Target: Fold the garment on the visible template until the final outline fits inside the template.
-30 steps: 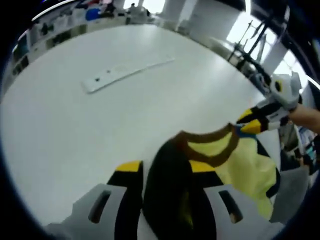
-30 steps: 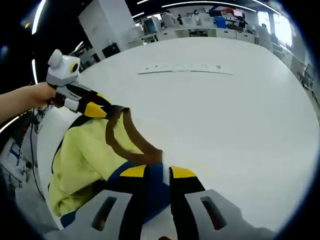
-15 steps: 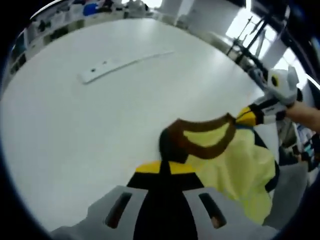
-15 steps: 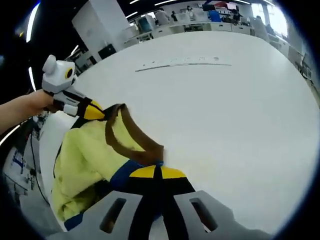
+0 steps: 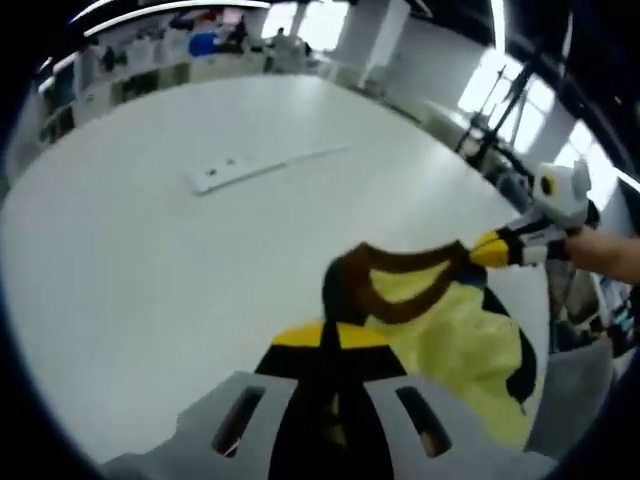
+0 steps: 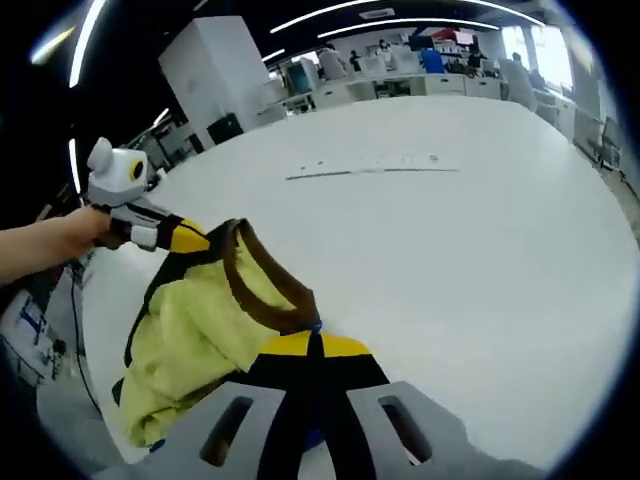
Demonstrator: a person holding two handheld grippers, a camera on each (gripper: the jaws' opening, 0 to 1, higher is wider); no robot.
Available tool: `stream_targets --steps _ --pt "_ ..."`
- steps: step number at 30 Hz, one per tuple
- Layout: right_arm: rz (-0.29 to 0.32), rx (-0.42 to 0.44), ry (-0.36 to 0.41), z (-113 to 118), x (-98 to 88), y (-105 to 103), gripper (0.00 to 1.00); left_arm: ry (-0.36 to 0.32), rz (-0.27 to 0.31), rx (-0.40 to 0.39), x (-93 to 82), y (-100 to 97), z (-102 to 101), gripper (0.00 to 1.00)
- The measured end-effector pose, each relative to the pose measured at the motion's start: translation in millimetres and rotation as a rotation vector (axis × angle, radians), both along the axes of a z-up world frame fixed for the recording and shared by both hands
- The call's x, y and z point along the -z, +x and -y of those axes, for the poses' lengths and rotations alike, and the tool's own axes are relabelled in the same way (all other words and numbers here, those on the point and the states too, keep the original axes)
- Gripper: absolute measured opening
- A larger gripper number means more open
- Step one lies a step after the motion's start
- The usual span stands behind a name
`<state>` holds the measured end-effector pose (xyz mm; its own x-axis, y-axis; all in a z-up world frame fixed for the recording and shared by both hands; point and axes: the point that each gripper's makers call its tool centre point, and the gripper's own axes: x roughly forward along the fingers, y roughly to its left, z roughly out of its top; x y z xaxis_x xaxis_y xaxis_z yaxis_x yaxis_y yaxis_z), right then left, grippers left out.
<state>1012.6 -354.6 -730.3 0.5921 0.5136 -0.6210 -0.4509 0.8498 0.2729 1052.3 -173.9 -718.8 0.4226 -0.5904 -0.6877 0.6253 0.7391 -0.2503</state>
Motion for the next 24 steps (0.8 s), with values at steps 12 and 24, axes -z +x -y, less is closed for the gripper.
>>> stream_targets --steps 12,24 --pt "0.275 0.001 0.111 -8 -123.3 -24 0.01 0.007 0.328 0.029 -111.7 -44.4 -12 0.00" --pt "0.540 0.016 0.216 -12 -249.9 -74 0.01 -0.033 0.610 0.001 -227.1 -111.9 -18 0.00"
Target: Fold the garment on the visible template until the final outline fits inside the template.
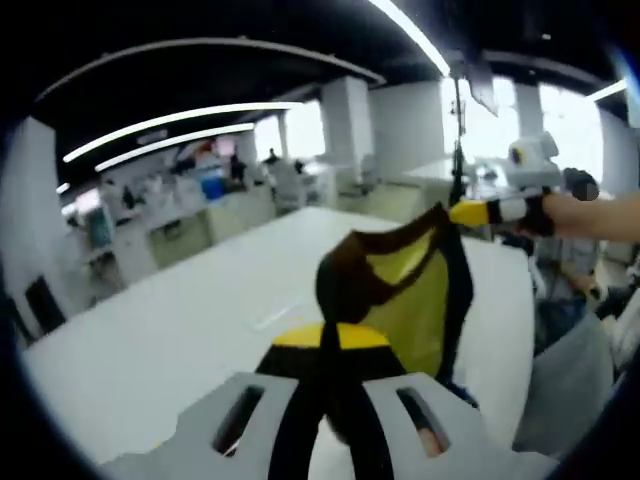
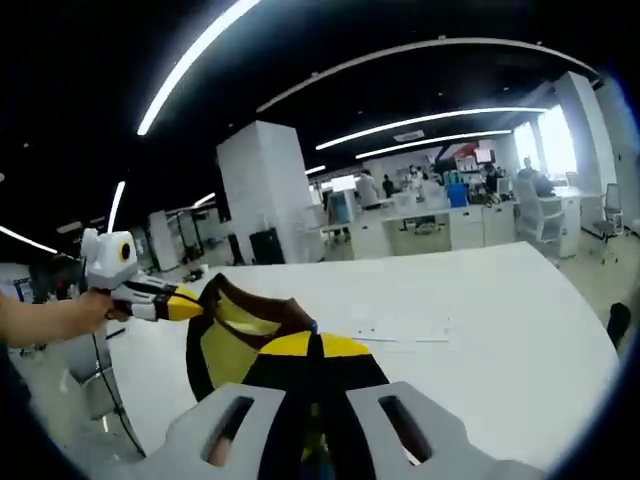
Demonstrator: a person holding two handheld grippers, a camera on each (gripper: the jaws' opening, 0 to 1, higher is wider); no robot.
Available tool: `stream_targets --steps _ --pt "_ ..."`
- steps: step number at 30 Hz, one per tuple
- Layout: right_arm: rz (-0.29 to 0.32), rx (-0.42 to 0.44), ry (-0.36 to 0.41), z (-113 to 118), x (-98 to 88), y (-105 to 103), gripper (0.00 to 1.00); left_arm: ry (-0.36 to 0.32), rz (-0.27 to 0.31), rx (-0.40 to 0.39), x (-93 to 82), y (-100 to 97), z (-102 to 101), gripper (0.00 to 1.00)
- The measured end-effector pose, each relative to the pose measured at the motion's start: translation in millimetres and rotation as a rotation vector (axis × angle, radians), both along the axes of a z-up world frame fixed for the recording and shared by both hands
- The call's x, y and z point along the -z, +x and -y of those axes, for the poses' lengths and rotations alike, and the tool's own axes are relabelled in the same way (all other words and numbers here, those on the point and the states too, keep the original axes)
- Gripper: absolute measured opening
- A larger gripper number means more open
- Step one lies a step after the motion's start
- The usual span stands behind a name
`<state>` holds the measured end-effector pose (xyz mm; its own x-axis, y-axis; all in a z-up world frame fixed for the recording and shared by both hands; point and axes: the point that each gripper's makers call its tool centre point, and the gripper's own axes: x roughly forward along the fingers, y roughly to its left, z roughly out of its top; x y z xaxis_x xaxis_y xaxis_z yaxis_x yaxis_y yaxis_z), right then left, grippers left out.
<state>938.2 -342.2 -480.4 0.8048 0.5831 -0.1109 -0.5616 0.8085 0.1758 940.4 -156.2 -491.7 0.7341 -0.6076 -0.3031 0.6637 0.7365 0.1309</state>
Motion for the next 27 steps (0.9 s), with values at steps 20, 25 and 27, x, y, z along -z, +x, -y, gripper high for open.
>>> stream_targets --steps 20,25,27 --pt "0.381 -0.001 0.030 6 -150.5 -107 0.01 -0.052 0.340 -0.031 -127.0 -111.6 8 0.00" --pt "0.439 -0.019 0.038 6 -177.4 -122 0.01 -0.083 0.379 -0.043 -152.0 -126.1 8 0.00" --pt "0.453 -0.020 0.049 7 -184.6 -128 0.01 -0.087 0.396 -0.045 -159.8 -131.7 9 0.00"
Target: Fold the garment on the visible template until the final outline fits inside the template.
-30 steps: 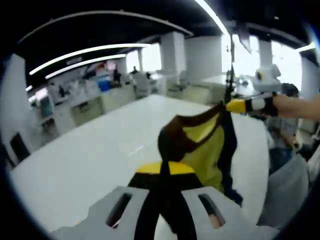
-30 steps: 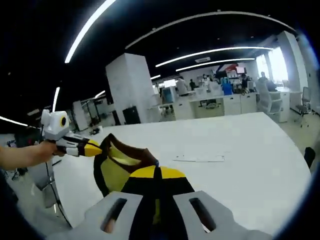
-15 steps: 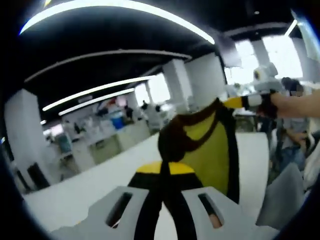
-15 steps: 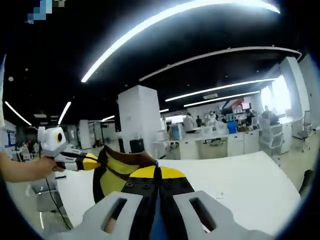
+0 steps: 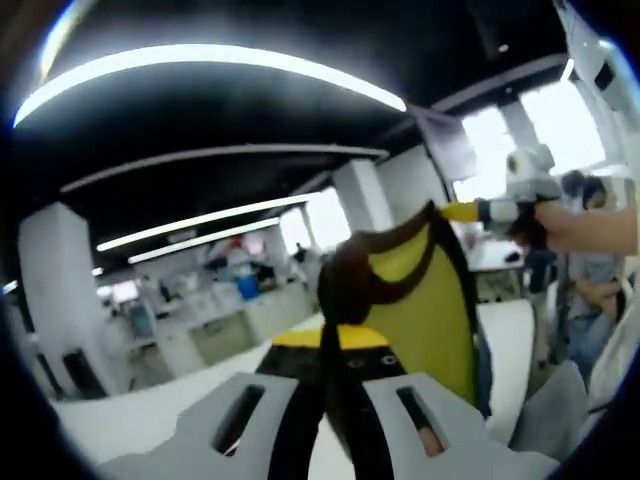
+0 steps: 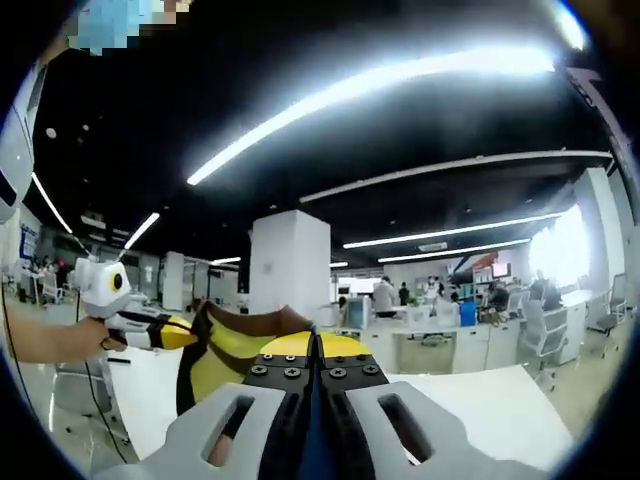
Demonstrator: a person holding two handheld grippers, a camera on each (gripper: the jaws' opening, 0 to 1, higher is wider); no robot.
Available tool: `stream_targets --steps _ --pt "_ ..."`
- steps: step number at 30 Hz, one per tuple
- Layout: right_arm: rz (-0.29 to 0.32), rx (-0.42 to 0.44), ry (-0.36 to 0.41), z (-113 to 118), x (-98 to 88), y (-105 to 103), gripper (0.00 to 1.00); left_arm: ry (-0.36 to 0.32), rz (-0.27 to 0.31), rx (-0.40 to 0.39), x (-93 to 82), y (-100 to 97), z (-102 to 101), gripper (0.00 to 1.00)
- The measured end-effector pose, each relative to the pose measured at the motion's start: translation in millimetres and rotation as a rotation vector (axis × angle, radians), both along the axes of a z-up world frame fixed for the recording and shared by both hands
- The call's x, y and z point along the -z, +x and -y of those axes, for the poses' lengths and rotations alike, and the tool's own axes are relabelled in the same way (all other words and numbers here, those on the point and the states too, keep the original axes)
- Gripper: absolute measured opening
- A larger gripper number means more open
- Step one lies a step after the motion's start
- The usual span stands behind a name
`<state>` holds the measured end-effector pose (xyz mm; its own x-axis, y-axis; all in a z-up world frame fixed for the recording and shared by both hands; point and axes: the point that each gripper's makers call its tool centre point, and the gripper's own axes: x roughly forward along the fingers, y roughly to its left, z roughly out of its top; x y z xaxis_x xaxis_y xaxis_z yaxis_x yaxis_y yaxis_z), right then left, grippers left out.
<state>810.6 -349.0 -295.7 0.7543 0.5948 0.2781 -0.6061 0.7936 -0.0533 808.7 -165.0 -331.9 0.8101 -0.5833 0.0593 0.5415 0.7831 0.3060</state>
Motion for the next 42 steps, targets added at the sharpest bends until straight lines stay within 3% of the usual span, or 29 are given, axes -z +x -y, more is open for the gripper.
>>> stream_targets --steps 4,7,14,17,20,24,31,39,42 --pt "0.018 -0.003 0.014 6 -6.9 -11 0.01 -0.009 0.025 0.000 -10.7 -13.3 3 0.00" --pt "0.037 -0.014 -0.030 4 -0.3 -16 0.01 0.009 0.028 -0.012 -3.7 -14.7 2 0.00" --pt "-0.008 -0.025 0.014 9 8.0 -22 0.01 0.008 0.014 -0.016 0.3 -27.8 4 0.00" --pt "0.003 -0.034 0.015 9 1.4 -28 0.01 0.028 0.027 -0.014 -4.0 -35.5 5 0.00" --pt "0.022 -0.062 0.040 8 -12.1 -37 0.01 0.010 0.037 -0.005 -13.9 -44.7 3 0.00" --pt "0.046 -0.074 0.019 5 -23.5 -48 0.01 0.001 0.047 -0.006 -22.5 -57.3 3 0.00" --pt "0.047 -0.096 -0.015 2 -26.6 -58 0.01 0.054 0.035 -0.011 -18.8 -70.7 4 0.00" --pt "0.008 -0.100 -0.012 1 -19.5 -64 0.01 -0.040 -0.006 -0.014 -18.9 -75.8 0 0.00" --pt "-0.022 -0.099 -0.028 -2 -6.9 -58 0.01 -0.050 -0.038 -0.024 -7.0 -69.3 -2 0.00"
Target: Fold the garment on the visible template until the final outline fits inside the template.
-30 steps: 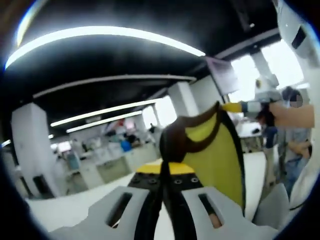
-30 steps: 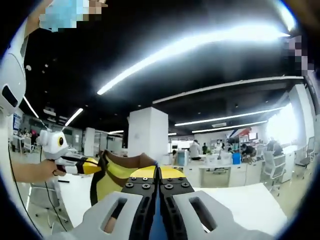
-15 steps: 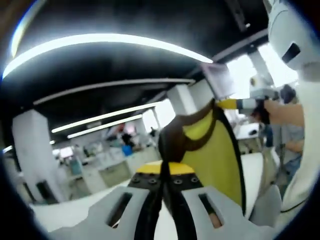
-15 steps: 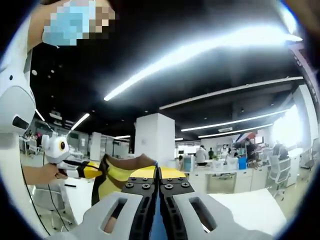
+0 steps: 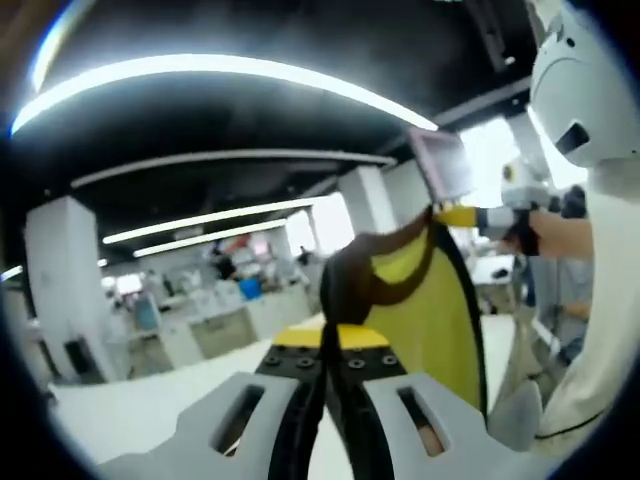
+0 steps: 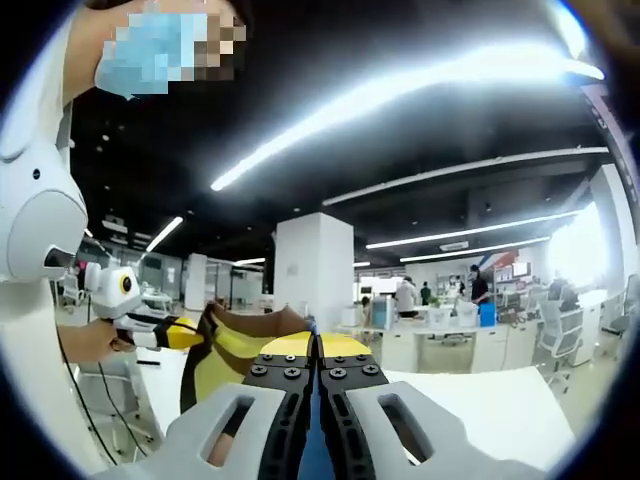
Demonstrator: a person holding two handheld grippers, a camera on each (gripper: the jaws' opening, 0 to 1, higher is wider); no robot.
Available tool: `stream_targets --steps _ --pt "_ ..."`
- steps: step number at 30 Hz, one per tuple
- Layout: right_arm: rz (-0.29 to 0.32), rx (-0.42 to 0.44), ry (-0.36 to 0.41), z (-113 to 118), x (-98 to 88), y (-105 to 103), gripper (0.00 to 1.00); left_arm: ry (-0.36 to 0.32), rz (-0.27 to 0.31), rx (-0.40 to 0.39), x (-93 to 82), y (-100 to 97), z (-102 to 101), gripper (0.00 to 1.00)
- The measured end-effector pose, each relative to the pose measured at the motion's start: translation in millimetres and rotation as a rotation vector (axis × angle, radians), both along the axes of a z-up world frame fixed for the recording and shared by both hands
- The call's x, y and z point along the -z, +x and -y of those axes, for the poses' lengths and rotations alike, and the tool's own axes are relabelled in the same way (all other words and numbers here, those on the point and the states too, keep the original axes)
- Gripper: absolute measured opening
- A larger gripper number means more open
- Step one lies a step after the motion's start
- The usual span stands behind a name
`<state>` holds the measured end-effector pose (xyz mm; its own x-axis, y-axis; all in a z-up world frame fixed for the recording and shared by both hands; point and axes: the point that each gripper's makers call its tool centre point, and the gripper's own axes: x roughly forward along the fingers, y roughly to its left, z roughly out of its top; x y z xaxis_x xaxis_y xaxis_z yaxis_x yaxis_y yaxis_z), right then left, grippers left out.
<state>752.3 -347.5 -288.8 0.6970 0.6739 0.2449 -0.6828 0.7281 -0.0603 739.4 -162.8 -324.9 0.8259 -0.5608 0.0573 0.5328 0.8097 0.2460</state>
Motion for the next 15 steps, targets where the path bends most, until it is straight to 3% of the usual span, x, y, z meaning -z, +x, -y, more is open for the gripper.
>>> stream_targets --steps 8,15 --pt "-0.098 -0.001 -0.007 -8 47.9 36 0.01 0.044 -0.094 -0.029 48.5 27.7 -3 0.00" --pt "-0.154 0.011 -0.009 -18 84.4 79 0.01 0.010 -0.141 -0.066 79.6 64.7 -16 0.00"
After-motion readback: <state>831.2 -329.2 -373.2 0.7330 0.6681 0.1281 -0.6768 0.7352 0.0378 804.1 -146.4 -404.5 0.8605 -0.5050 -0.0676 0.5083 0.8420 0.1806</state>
